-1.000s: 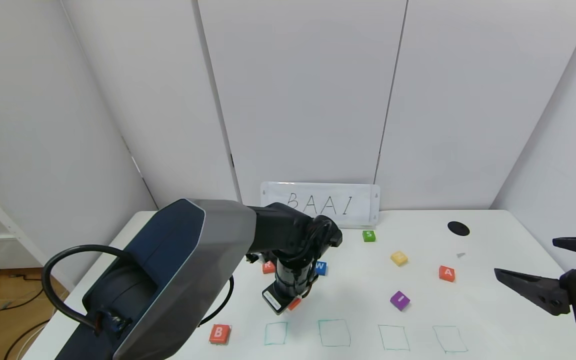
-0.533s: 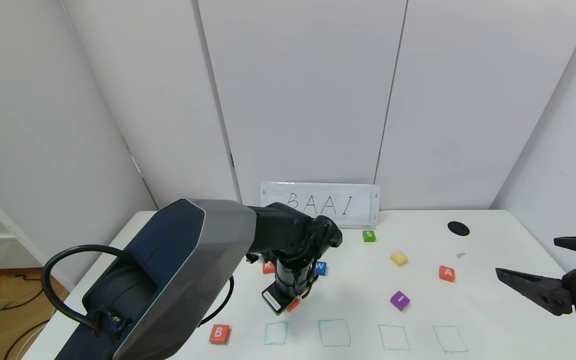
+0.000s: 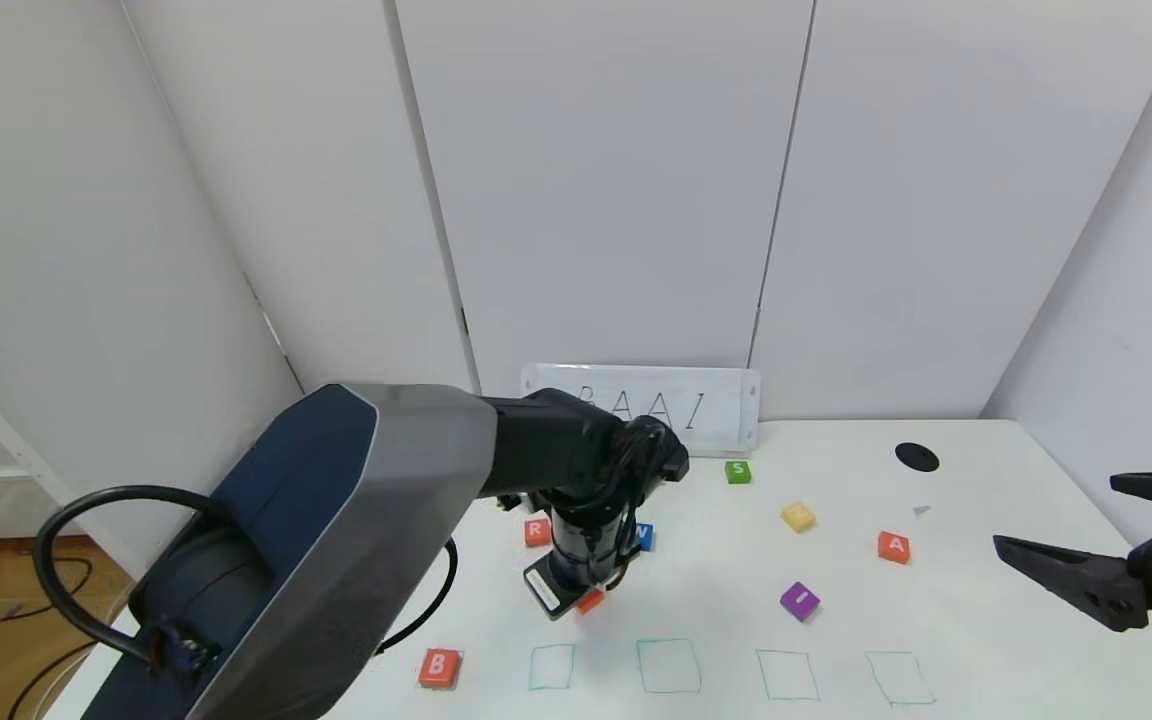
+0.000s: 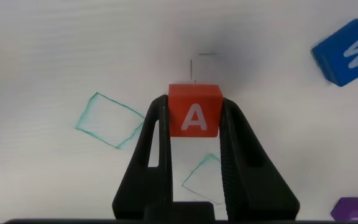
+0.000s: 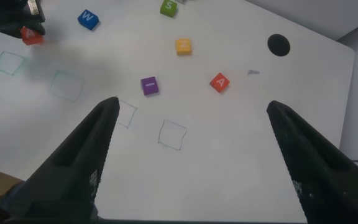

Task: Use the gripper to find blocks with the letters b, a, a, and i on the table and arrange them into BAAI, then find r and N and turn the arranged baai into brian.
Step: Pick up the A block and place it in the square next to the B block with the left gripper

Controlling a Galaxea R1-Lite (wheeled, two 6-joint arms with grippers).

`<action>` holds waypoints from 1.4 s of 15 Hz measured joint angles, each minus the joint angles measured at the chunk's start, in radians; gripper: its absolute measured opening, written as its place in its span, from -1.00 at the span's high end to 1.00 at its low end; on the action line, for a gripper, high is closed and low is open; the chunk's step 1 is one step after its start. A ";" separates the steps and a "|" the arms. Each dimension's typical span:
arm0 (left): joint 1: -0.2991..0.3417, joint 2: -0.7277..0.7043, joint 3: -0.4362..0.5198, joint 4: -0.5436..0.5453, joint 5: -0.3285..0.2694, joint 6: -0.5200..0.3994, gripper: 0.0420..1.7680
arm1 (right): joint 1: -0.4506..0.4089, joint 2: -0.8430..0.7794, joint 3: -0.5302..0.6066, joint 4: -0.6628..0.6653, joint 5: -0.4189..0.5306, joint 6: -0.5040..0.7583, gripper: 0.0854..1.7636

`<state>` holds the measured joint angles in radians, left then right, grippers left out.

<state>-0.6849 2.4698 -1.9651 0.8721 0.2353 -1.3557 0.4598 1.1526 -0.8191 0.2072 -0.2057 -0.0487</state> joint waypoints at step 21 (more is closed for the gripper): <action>-0.010 -0.220 0.479 -0.267 -0.053 0.687 0.47 | 0.000 -0.015 -0.002 0.000 0.001 -0.001 -0.94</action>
<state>-0.6947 2.2494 -1.4866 0.6051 0.1819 -0.6683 0.4598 1.1372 -0.8215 0.2072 -0.2045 -0.0500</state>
